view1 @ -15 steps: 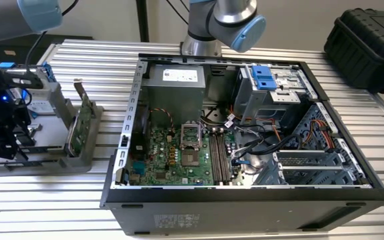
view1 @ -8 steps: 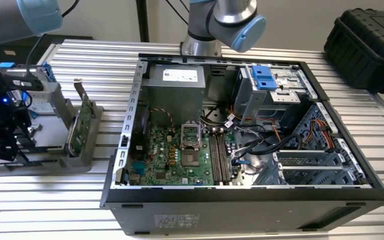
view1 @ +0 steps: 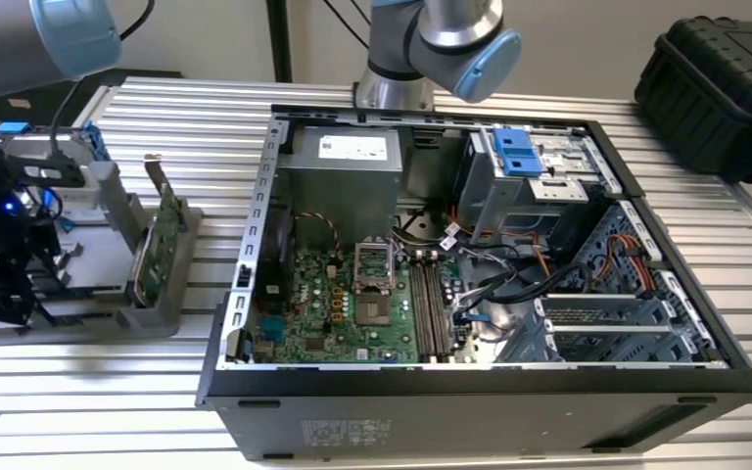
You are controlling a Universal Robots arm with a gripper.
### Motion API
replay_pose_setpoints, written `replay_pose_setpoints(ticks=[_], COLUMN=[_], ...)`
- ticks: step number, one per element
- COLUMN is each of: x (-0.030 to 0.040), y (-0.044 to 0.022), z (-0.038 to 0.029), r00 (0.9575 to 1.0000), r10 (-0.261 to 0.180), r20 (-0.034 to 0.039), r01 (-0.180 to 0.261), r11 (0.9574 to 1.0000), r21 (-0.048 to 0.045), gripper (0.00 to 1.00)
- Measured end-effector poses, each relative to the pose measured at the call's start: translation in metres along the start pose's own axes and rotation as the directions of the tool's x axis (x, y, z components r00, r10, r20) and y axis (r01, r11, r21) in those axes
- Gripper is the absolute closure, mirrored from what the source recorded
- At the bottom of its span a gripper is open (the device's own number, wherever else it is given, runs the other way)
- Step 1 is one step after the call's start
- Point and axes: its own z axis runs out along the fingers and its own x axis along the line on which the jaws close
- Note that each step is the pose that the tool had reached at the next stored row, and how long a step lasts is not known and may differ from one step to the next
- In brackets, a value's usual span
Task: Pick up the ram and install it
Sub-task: 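Pick up the ram and move it above insertion slot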
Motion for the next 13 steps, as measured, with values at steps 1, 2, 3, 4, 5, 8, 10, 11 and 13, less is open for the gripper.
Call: replay_pose_setpoints(ticks=[1,2,3,4,5,8,10,11,13], x=[0.0003,0.0005,0.0006,0.0007,0.0007,0.0007,0.0006,0.0006,0.0006], y=[0.0,0.0001,0.0001,0.0001,0.0001,0.0001,0.0001,0.0001,0.0001], z=[0.0005,0.0009,0.0016,0.0023,0.0031,0.0057,0.0073,0.008,0.0092], r00=[1.0,1.0,1.0,1.0,1.0,1.0,1.0,1.0,1.0], r10=[0.0,0.0,0.0,0.0,0.0,0.0,0.0,0.0,0.0], r20=[0.0,0.0,0.0,0.0,0.0,-0.0001,-0.0001,-0.0001,0.0], r01=[0.0,0.0,0.0,0.0,0.0,0.0,0.0,0.0,0.0], r11=[1.0,1.0,1.0,1.0,1.0,1.0,1.0,1.0,1.0], r21=[0.0,-0.0001,-0.0002,-0.0004,-0.0004,-0.0004,-0.0005,-0.0004,-0.0003], gripper=[0.0,0.0,0.0,0.0,0.0,0.0,0.0,0.0,0.0])
